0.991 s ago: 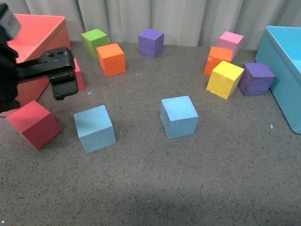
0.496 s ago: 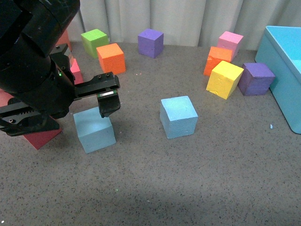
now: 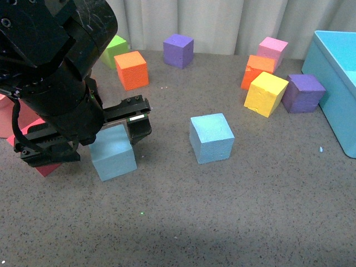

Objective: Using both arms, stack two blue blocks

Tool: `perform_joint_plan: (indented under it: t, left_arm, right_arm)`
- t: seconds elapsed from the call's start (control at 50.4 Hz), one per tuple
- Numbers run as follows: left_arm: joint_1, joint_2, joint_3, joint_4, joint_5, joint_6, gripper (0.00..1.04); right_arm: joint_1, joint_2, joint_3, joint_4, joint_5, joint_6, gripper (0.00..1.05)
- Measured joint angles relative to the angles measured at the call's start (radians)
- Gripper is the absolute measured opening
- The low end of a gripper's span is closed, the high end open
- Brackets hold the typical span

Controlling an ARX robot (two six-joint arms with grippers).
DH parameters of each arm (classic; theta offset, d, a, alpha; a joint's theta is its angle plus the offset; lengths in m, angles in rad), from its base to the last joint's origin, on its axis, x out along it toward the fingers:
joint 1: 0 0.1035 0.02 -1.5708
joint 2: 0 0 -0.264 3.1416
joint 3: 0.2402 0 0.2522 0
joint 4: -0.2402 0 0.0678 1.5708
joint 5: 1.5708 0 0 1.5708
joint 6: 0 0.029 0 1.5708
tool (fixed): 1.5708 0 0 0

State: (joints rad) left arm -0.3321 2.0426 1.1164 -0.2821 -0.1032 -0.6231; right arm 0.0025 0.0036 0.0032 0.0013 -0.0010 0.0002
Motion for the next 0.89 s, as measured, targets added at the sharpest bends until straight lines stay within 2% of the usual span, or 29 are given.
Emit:
perform_joint_plan:
  t: [0.198, 0.436, 0.575, 0.892]
  left_arm:
    - [-0.010, 0.040, 0.026, -0.021, -0.001, -0.003, 0.96]
    - [-0.030, 0.048, 0.031, -0.028, 0.006, -0.005, 0.65]
    - [-0.040, 0.041, 0.031, -0.035, 0.007, -0.005, 0.54]
    - [-0.127, -0.056, 0.132, -0.113, -0.029, -0.062, 0.48]
  right_arm:
    - [0.000, 0.000, 0.000, 0.000, 0.000, 0.000, 0.95]
    - [0.000, 0.000, 0.000, 0.000, 0.000, 0.000, 0.95]
    - [0.000, 0.000, 0.000, 0.000, 0.000, 0.000, 0.95]
    - [0.000, 0.000, 0.000, 0.000, 0.000, 0.000, 0.95]
